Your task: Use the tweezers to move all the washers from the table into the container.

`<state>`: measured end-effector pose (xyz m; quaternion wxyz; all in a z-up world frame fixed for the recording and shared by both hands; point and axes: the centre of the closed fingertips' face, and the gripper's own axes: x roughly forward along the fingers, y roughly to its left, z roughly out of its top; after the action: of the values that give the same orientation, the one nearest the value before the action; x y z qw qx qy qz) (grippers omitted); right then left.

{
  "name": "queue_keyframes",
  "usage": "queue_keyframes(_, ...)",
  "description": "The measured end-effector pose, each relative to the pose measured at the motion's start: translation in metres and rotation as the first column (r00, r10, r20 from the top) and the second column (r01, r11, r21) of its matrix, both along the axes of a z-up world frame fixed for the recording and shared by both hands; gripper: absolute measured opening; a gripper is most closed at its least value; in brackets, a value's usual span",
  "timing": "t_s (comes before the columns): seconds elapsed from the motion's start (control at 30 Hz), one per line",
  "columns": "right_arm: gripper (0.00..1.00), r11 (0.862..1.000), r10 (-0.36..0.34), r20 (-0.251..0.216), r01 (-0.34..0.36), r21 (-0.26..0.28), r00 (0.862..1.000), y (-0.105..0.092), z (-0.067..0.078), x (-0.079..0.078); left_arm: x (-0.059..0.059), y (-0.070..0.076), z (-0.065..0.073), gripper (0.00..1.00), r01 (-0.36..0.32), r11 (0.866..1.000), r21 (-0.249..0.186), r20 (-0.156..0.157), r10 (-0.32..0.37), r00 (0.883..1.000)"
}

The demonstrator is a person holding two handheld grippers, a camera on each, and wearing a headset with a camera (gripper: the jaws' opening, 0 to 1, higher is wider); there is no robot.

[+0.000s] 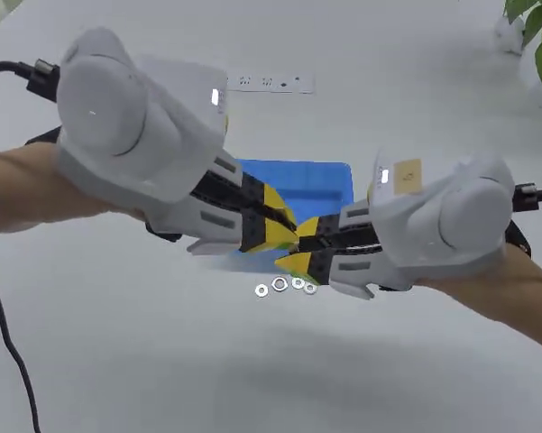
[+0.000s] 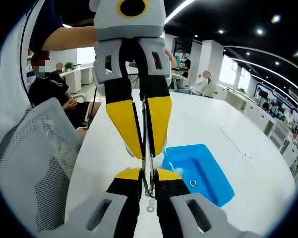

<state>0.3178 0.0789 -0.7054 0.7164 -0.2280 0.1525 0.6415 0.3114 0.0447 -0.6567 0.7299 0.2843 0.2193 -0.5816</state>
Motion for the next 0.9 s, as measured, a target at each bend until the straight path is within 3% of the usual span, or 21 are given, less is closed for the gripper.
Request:
queue_keyframes(0.23, 0.11, 1.000, -0.025, 0.053, 0.024, 0.007, 0.998, 0.000, 0.016, 0.026, 0.023, -0.001, 0.015, 0.08, 0.021, 1.000, 0.014, 0.050, -0.022, 0.999)
queue_keyframes(0.43, 0.11, 0.999, -0.046, 0.071, 0.046, 0.006, 0.996, -0.001, 0.016, 0.051, 0.047, -0.004, 0.015, 0.08, 0.036, 0.999, 0.026, 0.065, -0.038, 0.997)
queue_keyframes(0.57, 0.11, 0.999, -0.038, 0.089, 0.039, -0.011, 0.995, 0.000, 0.008, 0.065, 0.061, -0.002, 0.007, 0.08, 0.036, 0.999, 0.037, 0.057, -0.038, 0.998)
queue_keyframes(0.83, 0.11, 0.998, -0.045, 0.059, 0.047, -0.032, 0.997, 0.002, -0.021, 0.091, 0.094, 0.003, -0.029, 0.08, 0.031, 0.998, 0.055, 0.021, -0.032, 0.999)
queue_keyframes(0.9, 0.11, 0.998, -0.053, 0.032, 0.054, -0.028, 0.998, 0.003, -0.029, 0.098, 0.100, 0.002, -0.037, 0.08, 0.029, 0.998, 0.059, 0.005, -0.029, 1.000)
